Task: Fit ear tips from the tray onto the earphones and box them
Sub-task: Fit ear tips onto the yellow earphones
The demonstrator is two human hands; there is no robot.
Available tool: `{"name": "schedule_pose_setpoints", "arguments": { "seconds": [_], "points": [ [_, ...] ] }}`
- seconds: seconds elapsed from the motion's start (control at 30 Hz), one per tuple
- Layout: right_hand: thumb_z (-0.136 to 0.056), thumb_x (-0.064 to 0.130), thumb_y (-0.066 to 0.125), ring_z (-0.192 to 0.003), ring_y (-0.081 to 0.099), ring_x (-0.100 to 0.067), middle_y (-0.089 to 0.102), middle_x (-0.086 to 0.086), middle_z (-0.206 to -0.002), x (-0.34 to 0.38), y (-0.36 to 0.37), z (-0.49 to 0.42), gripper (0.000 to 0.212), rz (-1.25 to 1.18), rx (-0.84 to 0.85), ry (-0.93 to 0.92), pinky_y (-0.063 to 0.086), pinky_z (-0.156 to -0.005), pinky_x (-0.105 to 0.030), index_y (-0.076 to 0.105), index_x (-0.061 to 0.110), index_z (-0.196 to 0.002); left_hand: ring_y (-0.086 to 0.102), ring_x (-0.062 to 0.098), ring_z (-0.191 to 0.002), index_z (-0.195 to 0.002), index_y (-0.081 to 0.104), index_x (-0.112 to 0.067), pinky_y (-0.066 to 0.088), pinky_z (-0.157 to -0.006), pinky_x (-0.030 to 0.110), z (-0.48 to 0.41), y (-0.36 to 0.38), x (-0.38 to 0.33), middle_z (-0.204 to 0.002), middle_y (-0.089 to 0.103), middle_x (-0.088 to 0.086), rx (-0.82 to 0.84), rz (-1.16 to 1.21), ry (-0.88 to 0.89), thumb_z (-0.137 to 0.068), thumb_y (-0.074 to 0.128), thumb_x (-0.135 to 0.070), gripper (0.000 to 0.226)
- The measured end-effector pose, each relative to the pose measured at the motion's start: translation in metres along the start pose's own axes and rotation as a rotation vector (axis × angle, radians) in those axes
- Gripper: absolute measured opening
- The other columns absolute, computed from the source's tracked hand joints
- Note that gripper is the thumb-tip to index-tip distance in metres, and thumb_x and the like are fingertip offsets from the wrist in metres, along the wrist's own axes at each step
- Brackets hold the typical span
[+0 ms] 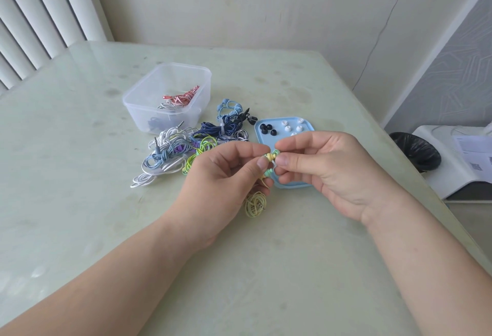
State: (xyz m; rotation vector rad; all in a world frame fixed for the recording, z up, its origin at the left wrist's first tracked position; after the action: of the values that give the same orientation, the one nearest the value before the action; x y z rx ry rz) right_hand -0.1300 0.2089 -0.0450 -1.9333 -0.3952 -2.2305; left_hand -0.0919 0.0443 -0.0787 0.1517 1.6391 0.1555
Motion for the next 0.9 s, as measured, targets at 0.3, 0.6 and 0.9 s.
{"name": "schedule_pose_setpoints", "arguments": {
  "seconds": [0.3,0.6,0.9],
  "points": [
    [-0.072,0.000,0.076,-0.074,0.071,-0.026,0.073,-0.021,-0.085,-0.0026,0.0028,-0.0009,0.022,-0.089,0.055,0.028,0.061,-0.068,-0.031,0.074,-0.002,-0.094,0.070,0.024,-0.075,-0.110,0.069,0.003,0.058,-0.070,0.033,-0.0006,-0.0014,0.0002,-0.092,0.074,0.021,-0.009,0.021,-0.013,-0.099,0.065,-0.006,0.015],
    [-0.070,0.002,0.078,-0.072,0.070,-0.025,0.071,-0.021,-0.085,-0.0059,0.0040,-0.0026,0.023,-0.098,0.061,0.043,0.060,-0.067,-0.029,0.071,-0.003,-0.091,0.069,0.022,-0.074,-0.109,0.069,0.002,0.057,-0.067,0.031,-0.0009,-0.0016,0.0001,-0.091,0.074,0.020,-0.001,0.025,-0.018,-0.099,0.065,-0.007,0.015],
    [-0.086,-0.004,0.071,-0.076,0.066,-0.032,0.070,-0.023,-0.086,-0.0076,0.0057,-0.0032,0.006,0.051,0.063,-0.038,0.057,-0.069,-0.030,0.069,0.000,-0.090,0.068,0.024,-0.076,-0.107,0.068,0.005,0.057,-0.067,0.031,-0.0010,-0.0011,0.0005,-0.094,0.073,0.028,-0.005,-0.005,0.000,-0.100,0.064,-0.006,0.013]
  ]
}}
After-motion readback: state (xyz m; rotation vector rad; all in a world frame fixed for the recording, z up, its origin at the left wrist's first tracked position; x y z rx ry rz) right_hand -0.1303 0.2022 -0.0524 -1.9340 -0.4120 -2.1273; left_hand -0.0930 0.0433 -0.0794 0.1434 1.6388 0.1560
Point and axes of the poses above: each hand's wrist, its own z-axis away from the middle knuckle, its own y-axis out of the palm, x = y × z, the point moved 5 cm from there along -z, towards the middle knuckle
